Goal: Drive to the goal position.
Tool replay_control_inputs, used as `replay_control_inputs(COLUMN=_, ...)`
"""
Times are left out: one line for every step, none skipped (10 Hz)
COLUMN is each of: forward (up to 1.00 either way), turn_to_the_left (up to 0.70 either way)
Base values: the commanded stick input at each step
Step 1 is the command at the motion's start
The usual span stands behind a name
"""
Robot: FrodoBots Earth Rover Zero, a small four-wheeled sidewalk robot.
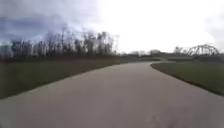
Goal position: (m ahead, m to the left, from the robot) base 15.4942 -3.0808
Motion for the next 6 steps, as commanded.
replay_control_inputs(forward=1.00, turn_to_the_left=-0.02)
replay_control_inputs(forward=1.00, turn_to_the_left=-0.02)
replay_control_inputs(forward=1.00, turn_to_the_left=-0.02)
replay_control_inputs(forward=1.00, turn_to_the_left=-0.02)
replay_control_inputs(forward=1.00, turn_to_the_left=-0.02)
replay_control_inputs(forward=1.00, turn_to_the_left=-0.01)
